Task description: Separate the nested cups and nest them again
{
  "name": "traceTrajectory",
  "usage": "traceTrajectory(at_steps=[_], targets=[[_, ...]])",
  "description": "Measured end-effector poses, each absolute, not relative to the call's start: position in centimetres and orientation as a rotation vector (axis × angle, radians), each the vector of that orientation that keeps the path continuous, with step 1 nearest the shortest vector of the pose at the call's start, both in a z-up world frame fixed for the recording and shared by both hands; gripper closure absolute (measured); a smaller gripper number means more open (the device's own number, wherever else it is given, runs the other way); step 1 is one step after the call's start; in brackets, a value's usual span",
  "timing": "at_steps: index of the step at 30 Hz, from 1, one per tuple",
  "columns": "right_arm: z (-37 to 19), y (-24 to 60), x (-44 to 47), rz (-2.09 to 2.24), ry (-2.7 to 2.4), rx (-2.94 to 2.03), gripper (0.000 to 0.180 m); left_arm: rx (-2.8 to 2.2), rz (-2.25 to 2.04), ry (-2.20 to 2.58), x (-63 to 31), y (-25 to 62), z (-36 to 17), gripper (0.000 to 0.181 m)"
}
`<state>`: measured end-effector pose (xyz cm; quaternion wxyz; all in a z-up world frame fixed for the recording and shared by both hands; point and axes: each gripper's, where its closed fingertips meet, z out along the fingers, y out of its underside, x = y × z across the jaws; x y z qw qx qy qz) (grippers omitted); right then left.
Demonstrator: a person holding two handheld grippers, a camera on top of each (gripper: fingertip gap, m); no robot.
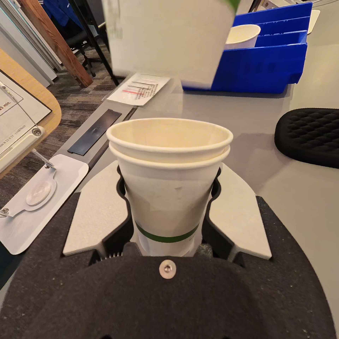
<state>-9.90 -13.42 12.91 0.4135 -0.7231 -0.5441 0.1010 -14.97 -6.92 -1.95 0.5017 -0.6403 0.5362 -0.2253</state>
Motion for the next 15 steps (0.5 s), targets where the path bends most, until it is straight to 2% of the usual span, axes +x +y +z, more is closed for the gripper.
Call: traceTrajectory(at_steps=[4,8,11,15], targets=[[16.1,-13.7,-4.0,0.057,-1.237,-1.865,0.177,-1.564,-0.542,1.283,-15.3,-6.4,-2.1,0.087],[18.1,-13.4,6.8,-0.242,-0.963,-2.002,0.177,-1.572,-0.543,1.269,-15.6,-5.9,-2.0,0.088],[16.5,-13.9,15.2,-0.385,-0.738,-2.167,0.177,-1.569,-0.541,1.271,-15.5,-6.0,-2.0,0.088],[11.7,-15.0,22.9,-0.476,-0.544,-2.346,0.177,-1.569,-0.533,1.282,-15.4,-6.1,-2.2,0.087]])
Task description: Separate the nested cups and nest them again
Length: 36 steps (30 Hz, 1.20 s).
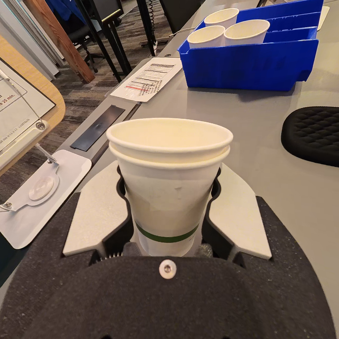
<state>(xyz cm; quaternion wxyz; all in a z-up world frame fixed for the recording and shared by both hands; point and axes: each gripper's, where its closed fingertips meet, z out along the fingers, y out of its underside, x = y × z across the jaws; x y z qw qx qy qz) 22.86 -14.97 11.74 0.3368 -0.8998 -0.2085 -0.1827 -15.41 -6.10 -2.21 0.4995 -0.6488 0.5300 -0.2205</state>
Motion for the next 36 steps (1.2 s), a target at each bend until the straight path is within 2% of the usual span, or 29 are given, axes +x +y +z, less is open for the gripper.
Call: traceTrajectory(at_steps=[9,17,33,36], targets=[[2.2,-15.4,27.8,-0.442,-0.477,-2.576,0.178,-1.587,-0.527,1.285,-15.5,-5.7,-2.8,0.088],[-3.4,-14.3,28.9,-0.404,-0.468,-2.694,0.177,-1.595,-0.520,1.292,-15.5,-5.5,-3.2,0.088],[-5.5,-12.6,29.4,-0.407,-0.462,-2.758,0.177,-1.606,-0.507,1.311,-15.4,-5.4,-3.9,0.088],[-4.9,-12.4,29.4,-0.441,-0.461,-2.732,0.156,-1.603,-0.508,1.315,-15.3,-5.6,-3.9,0.088]])
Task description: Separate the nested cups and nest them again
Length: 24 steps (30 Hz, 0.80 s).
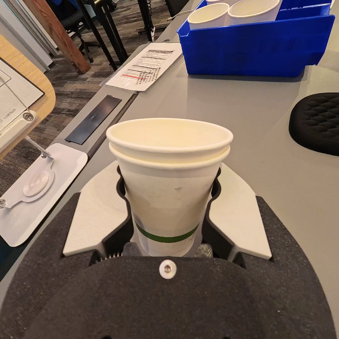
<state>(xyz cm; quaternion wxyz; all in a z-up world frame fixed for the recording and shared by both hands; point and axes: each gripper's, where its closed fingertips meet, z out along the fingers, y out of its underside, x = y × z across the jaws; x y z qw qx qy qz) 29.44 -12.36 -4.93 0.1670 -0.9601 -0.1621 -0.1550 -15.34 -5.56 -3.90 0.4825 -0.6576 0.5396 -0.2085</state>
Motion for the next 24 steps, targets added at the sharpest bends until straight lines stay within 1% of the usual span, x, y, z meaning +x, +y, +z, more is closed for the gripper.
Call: traceTrajectory(at_steps=[3,7,8,11,13,15,18,21,24], targets=[[-2.7,-12.0,28.5,-0.449,-0.484,-2.654,0.160,-1.598,-0.513,1.311,-15.4,-5.6,-3.7,0.088],[3.3,-10.4,23.5,-0.466,-0.597,-2.448,0.160,-1.594,-0.527,1.296,-15.4,-5.5,-3.3,0.088],[4.6,-9.9,20.8,-0.420,-0.670,-2.384,0.160,-1.594,-0.531,1.295,-15.3,-5.6,-3.3,0.088],[7.4,-10.0,8.5,-0.011,-0.967,-2.166,0.161,-1.587,-0.531,1.296,-15.3,-5.7,-3.1,0.088],[8.5,-10.9,1.7,0.166,-1.121,-2.048,0.161,-1.580,-0.532,1.298,-15.2,-5.9,-3.0,0.088],[8.4,-11.8,-3.6,0.246,-1.265,-1.962,0.163,-1.573,-0.539,1.299,-15.1,-6.2,-2.7,0.088],[6.5,-12.6,-9.1,0.280,-1.435,-1.896,0.166,-1.556,-0.541,1.301,-15.1,-6.5,-2.3,0.088],[4.7,-12.8,-12.8,0.300,-1.533,-1.848,0.171,-1.545,-0.552,1.296,-15.1,-6.8,-1.8,0.087],[3.4,-12.8,-14.8,0.325,-1.595,-1.836,0.170,-1.538,-0.555,1.294,-15.1,-6.8,-1.5,0.088]])
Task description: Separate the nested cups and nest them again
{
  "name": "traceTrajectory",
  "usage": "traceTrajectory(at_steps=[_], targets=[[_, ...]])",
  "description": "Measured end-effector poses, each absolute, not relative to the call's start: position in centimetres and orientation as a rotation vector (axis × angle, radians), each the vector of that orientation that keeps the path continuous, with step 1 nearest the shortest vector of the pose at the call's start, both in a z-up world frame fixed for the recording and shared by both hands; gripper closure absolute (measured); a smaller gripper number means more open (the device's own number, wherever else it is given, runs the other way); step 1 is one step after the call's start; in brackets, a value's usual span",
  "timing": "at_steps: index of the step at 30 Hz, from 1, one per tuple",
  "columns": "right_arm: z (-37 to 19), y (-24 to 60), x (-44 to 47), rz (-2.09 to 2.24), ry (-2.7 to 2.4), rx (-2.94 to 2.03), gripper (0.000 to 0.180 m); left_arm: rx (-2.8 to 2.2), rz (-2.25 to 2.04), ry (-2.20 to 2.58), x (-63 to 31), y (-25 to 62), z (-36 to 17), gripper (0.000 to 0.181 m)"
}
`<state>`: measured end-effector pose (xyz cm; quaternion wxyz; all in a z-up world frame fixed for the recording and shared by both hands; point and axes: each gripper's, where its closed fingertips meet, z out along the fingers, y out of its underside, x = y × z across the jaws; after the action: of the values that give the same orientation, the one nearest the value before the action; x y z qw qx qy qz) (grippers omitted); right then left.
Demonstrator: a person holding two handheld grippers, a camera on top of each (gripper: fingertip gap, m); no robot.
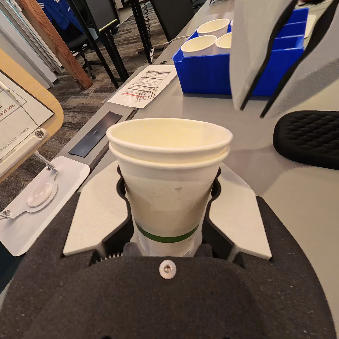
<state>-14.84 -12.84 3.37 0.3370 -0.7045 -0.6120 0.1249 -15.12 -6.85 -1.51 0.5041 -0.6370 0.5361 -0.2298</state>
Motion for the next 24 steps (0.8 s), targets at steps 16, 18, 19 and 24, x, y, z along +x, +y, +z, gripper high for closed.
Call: traceTrajectory(at_steps=[16,18,19,24], targets=[[1.9,-12.4,-16.2,0.402,-1.627,-1.877,0.177,-1.515,-0.557,1.314,-14.8,-7.4,-1.3,0.088],[1.9,-12.5,-16.2,0.409,-1.624,-1.880,0.177,-1.513,-0.564,1.316,-14.8,-7.6,-1.2,0.088],[2.0,-12.5,-16.2,0.411,-1.622,-1.878,0.177,-1.511,-0.566,1.314,-14.7,-7.6,-1.2,0.088],[2.7,-12.6,-16.1,0.422,-1.601,-1.867,0.177,-1.514,-0.566,1.314,-14.8,-7.5,-1.2,0.088]])
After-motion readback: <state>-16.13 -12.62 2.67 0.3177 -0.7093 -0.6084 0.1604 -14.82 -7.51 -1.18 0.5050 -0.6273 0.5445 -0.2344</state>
